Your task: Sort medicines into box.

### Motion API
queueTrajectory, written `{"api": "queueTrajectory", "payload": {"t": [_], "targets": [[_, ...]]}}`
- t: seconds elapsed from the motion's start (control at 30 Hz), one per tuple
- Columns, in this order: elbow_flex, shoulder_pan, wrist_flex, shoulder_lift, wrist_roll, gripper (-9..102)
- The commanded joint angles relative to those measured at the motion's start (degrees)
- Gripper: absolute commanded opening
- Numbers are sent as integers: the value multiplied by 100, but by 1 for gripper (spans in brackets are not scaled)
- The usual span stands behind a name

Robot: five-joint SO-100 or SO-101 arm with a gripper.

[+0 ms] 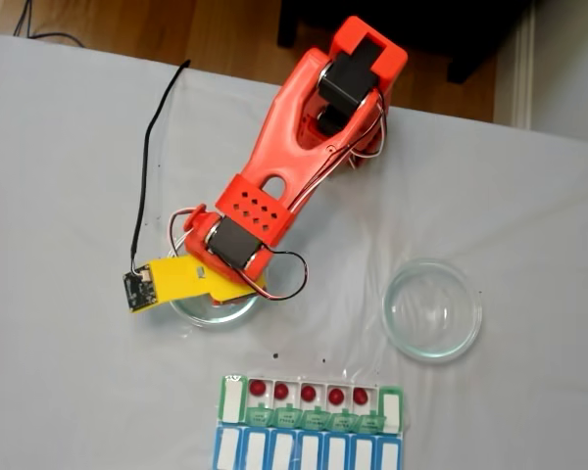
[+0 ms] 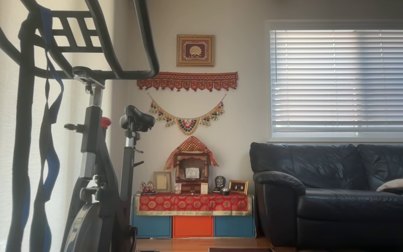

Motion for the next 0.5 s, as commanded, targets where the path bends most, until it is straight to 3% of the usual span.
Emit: {"api": "queueTrajectory", "payload": {"t": [0.0,0.47], "targets": [[-378,-105,-97,123,-62,14],[-97,-185,-334,105,176,17]]}}
